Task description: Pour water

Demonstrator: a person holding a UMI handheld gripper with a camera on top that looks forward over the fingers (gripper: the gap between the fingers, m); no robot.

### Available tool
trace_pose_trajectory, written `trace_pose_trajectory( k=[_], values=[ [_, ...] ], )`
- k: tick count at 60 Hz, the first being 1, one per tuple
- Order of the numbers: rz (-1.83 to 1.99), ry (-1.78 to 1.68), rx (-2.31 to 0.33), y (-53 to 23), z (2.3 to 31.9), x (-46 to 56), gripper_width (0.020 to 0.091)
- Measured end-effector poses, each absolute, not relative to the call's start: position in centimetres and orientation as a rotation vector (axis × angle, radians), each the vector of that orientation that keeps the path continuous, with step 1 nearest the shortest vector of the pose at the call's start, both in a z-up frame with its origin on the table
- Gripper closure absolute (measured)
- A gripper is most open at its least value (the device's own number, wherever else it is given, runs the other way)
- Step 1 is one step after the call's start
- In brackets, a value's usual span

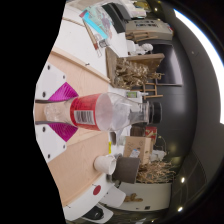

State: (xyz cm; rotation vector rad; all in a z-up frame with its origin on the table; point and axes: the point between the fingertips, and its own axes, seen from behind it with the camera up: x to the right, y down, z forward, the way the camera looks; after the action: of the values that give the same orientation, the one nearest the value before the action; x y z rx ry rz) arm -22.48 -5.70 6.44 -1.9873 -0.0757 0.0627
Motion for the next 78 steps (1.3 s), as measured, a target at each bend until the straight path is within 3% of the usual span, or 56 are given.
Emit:
trace_pose_trajectory(
  k=[10,20,32,43,52,78],
  values=[
    [0.078,-0.088,-1.971,-4.4,8.8,-23.1,0.0879],
    [0.24,0.027,-1.894,-0.3,15.5,-23.7,0.0879],
    [0.714,0.392,-1.792,6.7,22.1,-22.8,0.0881],
    [1.266,0.891,-1.643,12.3,23.3,-19.7,0.0882],
    [1.534,1.189,-1.506,15.3,22.1,-16.9,0.0883],
    [1.839,1.545,-1.316,17.3,19.0,-14.1,0.0881]
  ],
)
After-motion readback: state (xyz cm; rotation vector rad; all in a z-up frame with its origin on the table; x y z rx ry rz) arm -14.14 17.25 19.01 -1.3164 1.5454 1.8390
